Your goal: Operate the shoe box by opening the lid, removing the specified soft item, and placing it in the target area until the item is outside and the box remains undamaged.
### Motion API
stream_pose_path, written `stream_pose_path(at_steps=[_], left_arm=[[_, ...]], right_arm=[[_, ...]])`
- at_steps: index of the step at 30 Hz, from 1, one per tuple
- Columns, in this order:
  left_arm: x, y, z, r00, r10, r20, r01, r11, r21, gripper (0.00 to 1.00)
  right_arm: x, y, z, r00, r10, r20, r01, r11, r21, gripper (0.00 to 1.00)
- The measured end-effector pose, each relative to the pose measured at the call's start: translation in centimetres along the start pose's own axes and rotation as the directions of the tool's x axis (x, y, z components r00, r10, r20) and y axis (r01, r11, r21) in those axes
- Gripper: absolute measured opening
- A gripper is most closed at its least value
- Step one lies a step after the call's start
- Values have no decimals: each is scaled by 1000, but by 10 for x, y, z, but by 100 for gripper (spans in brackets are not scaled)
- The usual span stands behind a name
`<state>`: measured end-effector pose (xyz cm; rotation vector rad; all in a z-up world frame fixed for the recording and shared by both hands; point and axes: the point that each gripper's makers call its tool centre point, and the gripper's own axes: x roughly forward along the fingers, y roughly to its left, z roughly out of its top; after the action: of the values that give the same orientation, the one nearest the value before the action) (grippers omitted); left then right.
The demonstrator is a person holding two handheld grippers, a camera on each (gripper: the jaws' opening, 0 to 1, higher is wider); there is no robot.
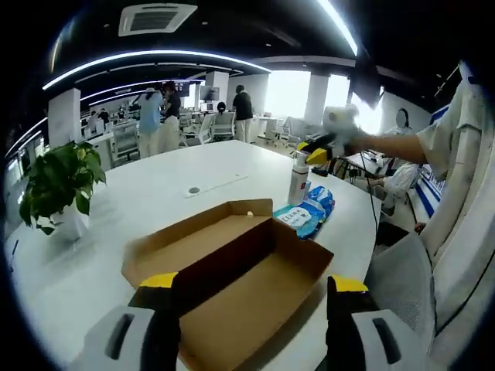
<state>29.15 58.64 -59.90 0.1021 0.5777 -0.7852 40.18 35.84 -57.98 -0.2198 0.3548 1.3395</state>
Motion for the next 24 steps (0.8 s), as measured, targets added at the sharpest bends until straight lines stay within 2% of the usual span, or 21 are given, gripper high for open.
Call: stream_pose_path(at_steps=[7, 16, 24], left_arm=[[-8, 11, -7, 999, 37, 12, -36, 999, -37, 84], [-9, 14, -18, 998, 64, -17, -65, 996, -62, 83], [-6, 16, -27, 996, 75, -50, -79, 994, -82, 83]], right_arm=[[-1, -25, -18, 1000, 6, -31, -6, 1000, -6, 16], [7, -55, -37, 999, -10, -49, 9, 1000, -11, 16], [18, -72, -60, 996, -13, -83, 11, 1000, -28, 16]])
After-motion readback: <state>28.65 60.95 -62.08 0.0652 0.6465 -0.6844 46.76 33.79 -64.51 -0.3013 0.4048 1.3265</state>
